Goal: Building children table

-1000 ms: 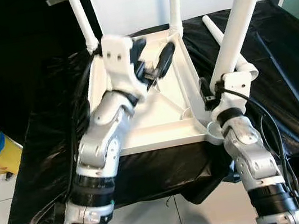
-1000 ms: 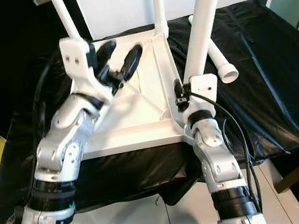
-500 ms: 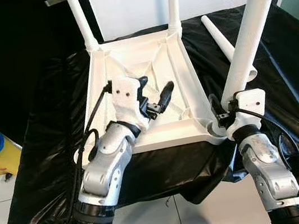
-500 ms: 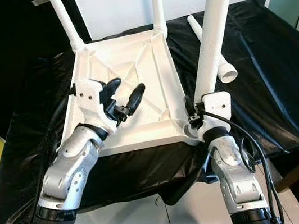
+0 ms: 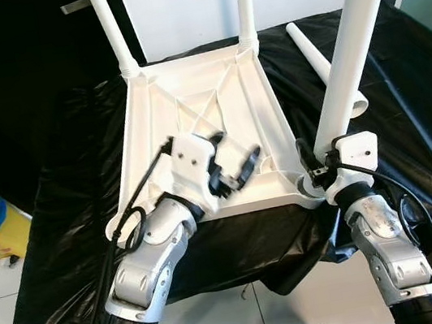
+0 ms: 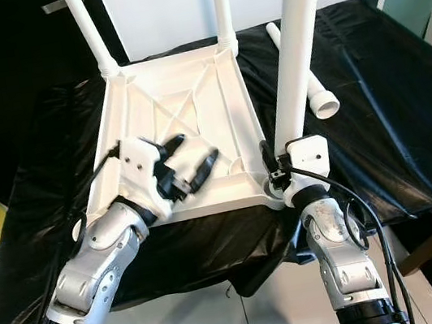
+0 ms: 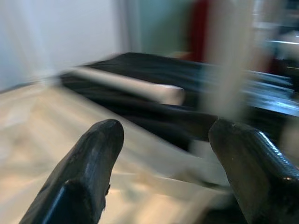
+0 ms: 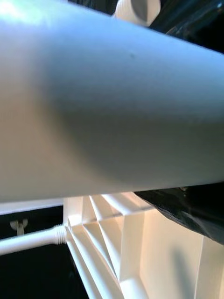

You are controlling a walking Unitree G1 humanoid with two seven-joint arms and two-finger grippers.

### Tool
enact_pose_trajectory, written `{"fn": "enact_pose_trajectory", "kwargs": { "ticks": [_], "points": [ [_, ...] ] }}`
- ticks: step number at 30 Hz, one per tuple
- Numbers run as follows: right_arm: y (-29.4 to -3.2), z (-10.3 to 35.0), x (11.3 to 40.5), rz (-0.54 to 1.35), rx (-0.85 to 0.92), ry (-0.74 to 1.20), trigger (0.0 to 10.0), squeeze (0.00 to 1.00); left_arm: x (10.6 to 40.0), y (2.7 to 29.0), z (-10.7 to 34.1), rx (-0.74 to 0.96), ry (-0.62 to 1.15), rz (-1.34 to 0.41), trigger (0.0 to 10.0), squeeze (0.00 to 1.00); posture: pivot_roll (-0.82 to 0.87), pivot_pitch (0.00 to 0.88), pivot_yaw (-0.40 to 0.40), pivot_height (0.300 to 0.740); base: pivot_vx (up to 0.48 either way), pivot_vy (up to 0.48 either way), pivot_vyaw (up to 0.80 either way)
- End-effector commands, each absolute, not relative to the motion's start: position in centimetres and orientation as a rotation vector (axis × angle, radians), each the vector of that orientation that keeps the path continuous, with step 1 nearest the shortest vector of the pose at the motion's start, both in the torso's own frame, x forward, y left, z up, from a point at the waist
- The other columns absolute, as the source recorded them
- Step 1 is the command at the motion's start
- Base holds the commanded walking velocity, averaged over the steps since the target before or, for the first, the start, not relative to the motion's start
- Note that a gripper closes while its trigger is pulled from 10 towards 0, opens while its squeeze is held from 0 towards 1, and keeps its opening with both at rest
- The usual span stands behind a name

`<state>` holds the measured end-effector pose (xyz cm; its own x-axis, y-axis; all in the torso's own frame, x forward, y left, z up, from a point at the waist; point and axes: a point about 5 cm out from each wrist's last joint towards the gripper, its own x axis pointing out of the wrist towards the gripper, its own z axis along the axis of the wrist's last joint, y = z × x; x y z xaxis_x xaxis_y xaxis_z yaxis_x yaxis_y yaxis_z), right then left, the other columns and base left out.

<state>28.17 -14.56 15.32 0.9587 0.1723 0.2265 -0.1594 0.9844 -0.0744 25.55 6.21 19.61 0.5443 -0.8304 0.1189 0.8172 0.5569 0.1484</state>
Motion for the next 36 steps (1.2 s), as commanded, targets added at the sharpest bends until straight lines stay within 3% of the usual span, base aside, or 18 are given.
{"fn": "enact_pose_trajectory", "kwargs": {
  "ticks": [1,13,36],
  "points": [
    [-14.1,14.5,28.3,0.205,-0.063,-0.197,10.0,0.0,24.5,6.3,19.1,0.083,-0.147,-1.071,10.0,0.0,-0.1,0.091,0.075,0.74,0.0,0.0,0.0],
    [-13.4,14.4,28.5,0.289,-0.11,-0.211,10.0,0.0,23.2,7.1,16.7,0.199,-0.03,-1.157,10.0,0.0,-0.09,0.1,0.054,0.74,0.0,0.0,0.0],
    [-14.4,11.8,27.2,0.334,-0.118,-0.277,10.0,0.0,23.3,7.0,17.2,0.205,-0.042,-1.16,10.0,0.0,-0.09,0.105,0.065,0.74,0.0,0.0,0.0]
  ]
}}
